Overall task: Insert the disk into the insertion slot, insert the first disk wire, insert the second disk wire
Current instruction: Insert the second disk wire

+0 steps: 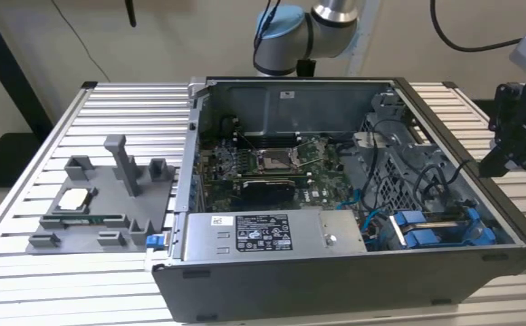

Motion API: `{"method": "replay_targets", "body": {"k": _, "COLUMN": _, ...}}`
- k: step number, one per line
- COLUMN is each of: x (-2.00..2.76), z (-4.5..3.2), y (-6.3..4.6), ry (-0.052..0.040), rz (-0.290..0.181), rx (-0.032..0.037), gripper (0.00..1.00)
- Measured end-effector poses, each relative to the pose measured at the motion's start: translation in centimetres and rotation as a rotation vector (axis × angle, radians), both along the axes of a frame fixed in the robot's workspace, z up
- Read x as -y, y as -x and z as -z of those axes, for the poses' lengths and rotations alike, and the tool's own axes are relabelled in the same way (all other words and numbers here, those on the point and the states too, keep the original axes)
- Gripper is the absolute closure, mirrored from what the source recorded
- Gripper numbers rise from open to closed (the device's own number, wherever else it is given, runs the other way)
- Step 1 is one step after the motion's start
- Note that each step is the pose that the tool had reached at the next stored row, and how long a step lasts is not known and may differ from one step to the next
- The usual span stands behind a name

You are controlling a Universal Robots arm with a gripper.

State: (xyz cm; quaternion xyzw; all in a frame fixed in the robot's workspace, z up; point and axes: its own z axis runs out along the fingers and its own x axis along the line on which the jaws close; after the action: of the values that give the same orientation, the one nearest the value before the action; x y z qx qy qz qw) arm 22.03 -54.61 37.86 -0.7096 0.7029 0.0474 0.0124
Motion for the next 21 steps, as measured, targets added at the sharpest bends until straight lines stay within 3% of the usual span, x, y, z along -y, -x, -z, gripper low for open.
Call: {"method": "replay_targets", "body": {"k": 21, "x": 0.06, "z": 0.01, "y": 0.44, "ry": 0.0000, "rz": 0.021, "rx": 0.0000, "gripper": 0.79}}
